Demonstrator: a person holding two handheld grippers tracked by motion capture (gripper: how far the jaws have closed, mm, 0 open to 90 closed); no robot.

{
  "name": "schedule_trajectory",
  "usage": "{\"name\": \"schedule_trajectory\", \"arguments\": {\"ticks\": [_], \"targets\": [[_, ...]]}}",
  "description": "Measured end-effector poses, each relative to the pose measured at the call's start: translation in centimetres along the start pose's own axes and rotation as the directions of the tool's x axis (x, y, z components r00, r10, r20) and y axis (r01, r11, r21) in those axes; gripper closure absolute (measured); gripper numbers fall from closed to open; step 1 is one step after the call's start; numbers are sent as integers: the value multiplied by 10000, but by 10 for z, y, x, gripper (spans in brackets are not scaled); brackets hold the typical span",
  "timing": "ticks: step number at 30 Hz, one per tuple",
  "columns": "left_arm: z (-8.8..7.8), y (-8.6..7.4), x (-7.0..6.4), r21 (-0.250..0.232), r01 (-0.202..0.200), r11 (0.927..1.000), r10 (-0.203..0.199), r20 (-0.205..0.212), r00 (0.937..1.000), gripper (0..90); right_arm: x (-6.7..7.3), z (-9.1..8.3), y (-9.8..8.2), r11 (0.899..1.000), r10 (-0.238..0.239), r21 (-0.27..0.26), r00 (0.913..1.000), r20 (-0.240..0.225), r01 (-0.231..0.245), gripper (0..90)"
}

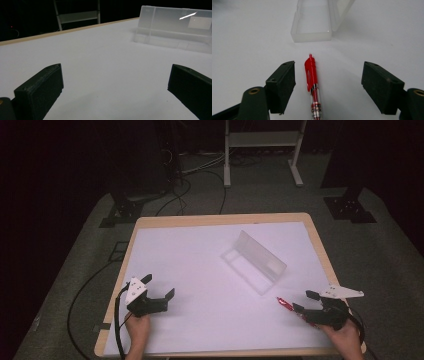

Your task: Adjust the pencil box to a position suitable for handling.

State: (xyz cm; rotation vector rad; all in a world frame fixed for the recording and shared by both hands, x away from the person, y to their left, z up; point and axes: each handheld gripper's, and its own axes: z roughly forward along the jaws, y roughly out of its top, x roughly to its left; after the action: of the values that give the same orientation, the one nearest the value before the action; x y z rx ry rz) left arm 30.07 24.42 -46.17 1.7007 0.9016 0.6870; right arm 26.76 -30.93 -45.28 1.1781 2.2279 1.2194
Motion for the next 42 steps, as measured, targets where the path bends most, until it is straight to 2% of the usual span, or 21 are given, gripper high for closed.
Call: {"name": "schedule_trajectory", "arguments": {"ticks": [1, 11, 23, 28, 34, 41, 42], "targets": [[0, 0, 0, 3, 0, 10000, 0, 8, 10000, 0, 0, 0, 5, 9999, 97, -58, 9998, -169, -98, 262], [0, 0, 0, 7, -58, 10000, 58, 46, 10000, 0, -2, 4, 34, 9999, 22, -98, 9997, -242, -24, 258], [0, 0, -1, 0, -73, 10000, 73, 89, 9999, 0, 2, 14, 80, 9982, -594, 61, 9974, -403, 597, 256], [0, 0, -1, 8, -68, 10000, 68, 82, 9999, 0, 2, 23, 101, 9962, -853, 123, 9953, -448, 859, 256], [0, 0, -1, 8, -72, 10000, 72, 84, 9999, 0, 0, 31, 114, 9959, -882, 169, 9946, -551, 893, 256], [0, 0, -1, -4, -69, 10000, 69, 94, 9999, 0, -6, 49, 133, 9945, -893, 498, 9947, -519, 919, 256], [0, 0, -1, -5, -66, 10000, 66, 96, 9999, 0, -9, 56, 138, 9936, -904, 630, 9946, -503, 935, 256]]}}
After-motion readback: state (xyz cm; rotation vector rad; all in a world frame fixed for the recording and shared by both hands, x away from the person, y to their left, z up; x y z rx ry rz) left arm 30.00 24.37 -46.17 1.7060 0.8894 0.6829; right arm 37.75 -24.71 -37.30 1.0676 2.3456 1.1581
